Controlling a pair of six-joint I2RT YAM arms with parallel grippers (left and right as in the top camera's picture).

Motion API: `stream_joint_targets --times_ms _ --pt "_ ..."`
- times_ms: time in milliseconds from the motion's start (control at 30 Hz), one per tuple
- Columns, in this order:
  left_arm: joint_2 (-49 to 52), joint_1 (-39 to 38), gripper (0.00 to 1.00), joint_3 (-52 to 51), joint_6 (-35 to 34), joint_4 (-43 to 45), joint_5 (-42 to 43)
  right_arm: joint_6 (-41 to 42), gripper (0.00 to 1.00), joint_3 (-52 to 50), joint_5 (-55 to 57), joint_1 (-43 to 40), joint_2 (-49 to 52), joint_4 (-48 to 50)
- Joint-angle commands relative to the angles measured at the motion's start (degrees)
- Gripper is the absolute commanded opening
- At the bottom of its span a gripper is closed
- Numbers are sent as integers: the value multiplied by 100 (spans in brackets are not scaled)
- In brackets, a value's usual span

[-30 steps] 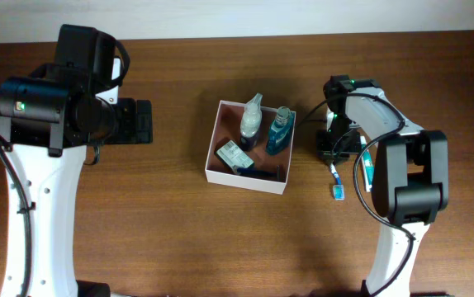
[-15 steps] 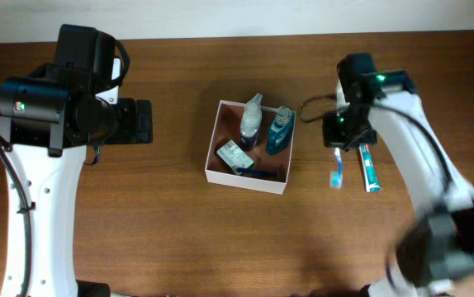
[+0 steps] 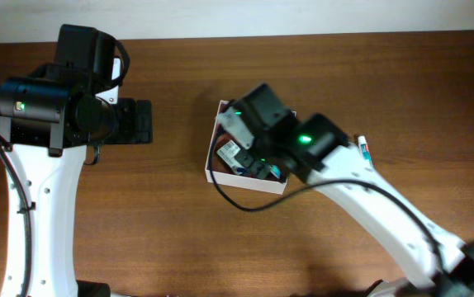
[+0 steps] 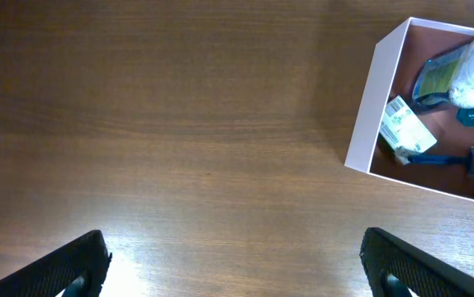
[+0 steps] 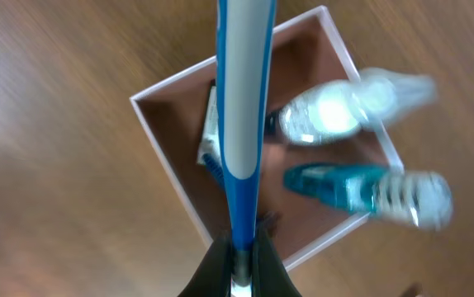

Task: Pack container
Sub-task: 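Place the toothbrush into the box and release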

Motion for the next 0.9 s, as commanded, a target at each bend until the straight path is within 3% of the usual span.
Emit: stream_joint_targets --times_ms 0,233,267,300,333,367,433,633,733,867 --pt "-103 20 99 48 -33 -2 -44 -1287 4 -15 461 -31 525 229" --pt "-103 20 99 48 -33 -2 -44 -1567 4 -15 498 -219 1327 570" --pt "-103 20 99 48 -33 -2 -42 -1567 15 -15 503 -219 1357 542" --pt "-103 20 99 48 -33 -2 -44 -1565 48 2 505 -201 1327 481" --pt "-103 22 99 48 -33 -2 -44 -1547 65 44 505 -175 1261 380" --pt "-103 22 99 48 -33 -2 -44 -1534 73 107 503 -173 1180 227" --pt "-103 20 99 48 -33 -2 -42 -1231 98 334 505 -173 1005 -186" --pt "-103 20 99 48 -33 -2 -44 411 99 1051 520 -627 323 -1318" --pt "-103 20 99 48 -33 -2 -42 1746 99 1056 468 -1709 -103 -1657" --pt "-103 22 99 48 -33 -2 -44 2059 99 929 -120 -3062 -74 -1705"
